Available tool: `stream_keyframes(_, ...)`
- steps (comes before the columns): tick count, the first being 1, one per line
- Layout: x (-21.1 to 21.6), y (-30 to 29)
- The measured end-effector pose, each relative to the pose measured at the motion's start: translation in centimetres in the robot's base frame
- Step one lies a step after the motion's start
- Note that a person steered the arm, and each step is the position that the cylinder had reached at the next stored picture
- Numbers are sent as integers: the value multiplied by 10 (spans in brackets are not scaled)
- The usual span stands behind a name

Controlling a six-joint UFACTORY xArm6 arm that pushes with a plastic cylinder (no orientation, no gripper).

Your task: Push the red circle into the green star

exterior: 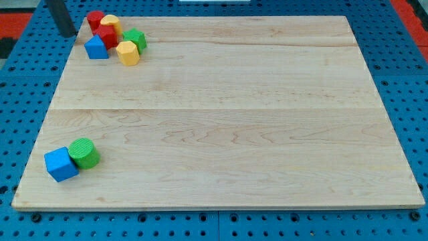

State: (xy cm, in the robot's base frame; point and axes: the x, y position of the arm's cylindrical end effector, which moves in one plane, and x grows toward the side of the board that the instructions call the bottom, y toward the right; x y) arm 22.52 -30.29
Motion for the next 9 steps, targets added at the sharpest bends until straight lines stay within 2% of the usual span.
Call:
stream_keyframes(1, -33, 1)
stream_keyframes(2, -34, 9)
stream_keyframes(3, -30, 99)
stream_keyframes(4, -11, 123)
stream_keyframes(9, -16, 120)
